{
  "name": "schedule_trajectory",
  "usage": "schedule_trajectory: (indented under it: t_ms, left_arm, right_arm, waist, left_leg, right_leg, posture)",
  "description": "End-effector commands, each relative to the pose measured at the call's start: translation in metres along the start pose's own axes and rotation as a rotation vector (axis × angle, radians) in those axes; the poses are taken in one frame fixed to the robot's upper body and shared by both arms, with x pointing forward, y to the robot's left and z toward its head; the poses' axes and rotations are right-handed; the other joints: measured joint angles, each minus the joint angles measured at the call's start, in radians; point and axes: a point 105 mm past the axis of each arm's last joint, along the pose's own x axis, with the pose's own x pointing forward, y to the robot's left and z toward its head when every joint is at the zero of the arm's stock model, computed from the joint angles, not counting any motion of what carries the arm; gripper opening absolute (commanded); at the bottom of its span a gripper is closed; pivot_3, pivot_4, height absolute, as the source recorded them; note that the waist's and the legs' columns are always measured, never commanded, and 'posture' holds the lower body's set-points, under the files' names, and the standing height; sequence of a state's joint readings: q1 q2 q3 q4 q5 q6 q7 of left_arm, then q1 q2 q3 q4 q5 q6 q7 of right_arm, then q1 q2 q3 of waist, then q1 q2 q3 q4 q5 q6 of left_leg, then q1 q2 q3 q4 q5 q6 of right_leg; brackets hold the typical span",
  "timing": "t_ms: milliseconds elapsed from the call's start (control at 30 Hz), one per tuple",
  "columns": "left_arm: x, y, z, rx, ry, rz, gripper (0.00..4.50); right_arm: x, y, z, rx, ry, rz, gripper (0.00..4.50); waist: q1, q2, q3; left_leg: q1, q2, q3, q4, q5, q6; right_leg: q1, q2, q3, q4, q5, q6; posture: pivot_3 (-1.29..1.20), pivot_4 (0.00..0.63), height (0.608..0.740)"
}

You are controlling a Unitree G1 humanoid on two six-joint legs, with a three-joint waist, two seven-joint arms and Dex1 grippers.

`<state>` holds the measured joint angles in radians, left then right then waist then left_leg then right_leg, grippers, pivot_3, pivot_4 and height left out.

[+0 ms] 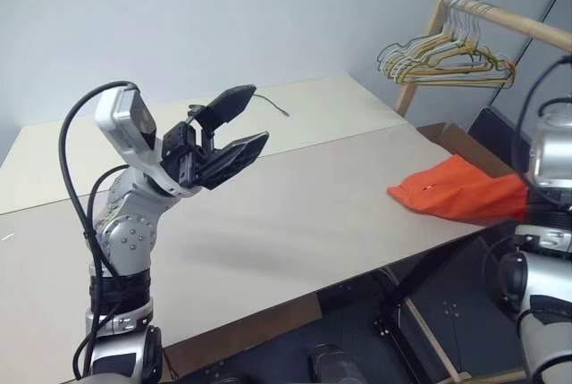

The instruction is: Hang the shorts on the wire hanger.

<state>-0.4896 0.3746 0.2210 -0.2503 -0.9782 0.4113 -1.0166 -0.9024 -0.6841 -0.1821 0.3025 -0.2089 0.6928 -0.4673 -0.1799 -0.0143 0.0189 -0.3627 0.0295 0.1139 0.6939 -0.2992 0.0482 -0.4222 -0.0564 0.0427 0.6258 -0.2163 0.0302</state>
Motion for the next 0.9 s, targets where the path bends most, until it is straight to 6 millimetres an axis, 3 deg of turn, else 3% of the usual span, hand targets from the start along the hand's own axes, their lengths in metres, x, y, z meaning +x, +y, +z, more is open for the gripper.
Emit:
schedule_trajectory:
  t_ms: [33,233,400,633,767,900]
  left_arm:
    - [-0.013,0.009,0.005,0.087,0.060,0.077,4.50]
    - [-0.048,0.015,-0.006,0.149,0.246,0.206,4.50]
    - [-0.082,0.010,-0.014,0.154,0.423,0.314,4.50]
    - [-0.118,-0.015,-0.027,0.147,0.581,0.419,4.50]
    - [-0.123,-0.026,-0.026,0.145,0.594,0.460,4.50]
    - [-0.126,-0.033,-0.027,0.140,0.612,0.500,4.50]
  right_arm:
    - [-0.030,0.045,0.036,-0.033,-0.234,0.263,4.46]
    - [-0.099,0.121,0.036,-0.122,-0.354,0.704,4.46]
    - [-0.158,0.152,0.037,0.002,-0.323,1.071,4.46]
    - [-0.239,0.157,0.019,-0.049,-0.416,1.555,4.46]
    - [-0.266,0.158,0.000,-0.135,-0.443,1.672,4.46]
    - [-0.279,0.159,-0.007,-0.166,-0.467,1.736,4.46]
  waist:
    - [0.000,0.000,0.000]
    - [0.011,0.000,0.000]
    - [0.049,-0.001,0.000]
    - [0.144,-0.002,0.001]
    - [0.196,-0.003,0.001]
    - [0.227,-0.004,0.002]
  left_leg:
    - [0.001,0.000,0.000,0.000,0.000,0.000]
    - [0.003,0.001,0.001,0.000,0.000,0.000]
    - [-0.001,0.002,0.001,-0.001,0.000,0.000]
    - [-0.003,0.002,0.001,0.000,-0.002,0.002]
    - [-0.005,0.002,0.001,0.000,-0.002,0.001]
    - [-0.005,0.002,0.000,0.000,-0.001,-0.001]
  right_leg:
    - [0.000,0.000,0.000,0.000,0.000,0.000]
    - [0.001,0.000,0.001,0.001,0.000,0.000]
    - [-0.003,0.000,-0.001,0.002,0.000,0.000]
    - [-0.004,-0.003,-0.007,0.000,0.000,-0.001]
    - [-0.006,-0.004,-0.009,0.000,0.000,-0.003]
    - [-0.006,-0.004,-0.010,0.001,0.000,-0.005]
  posture:
    - [-0.08,0.000,0.740]
    - [-0.03,0.000,0.740]
    - [0.04,0.000,0.740]
    - [0.13,0.000,0.740]
    - [0.19,0.000,0.740]
    - [0.22,0.000,0.740]
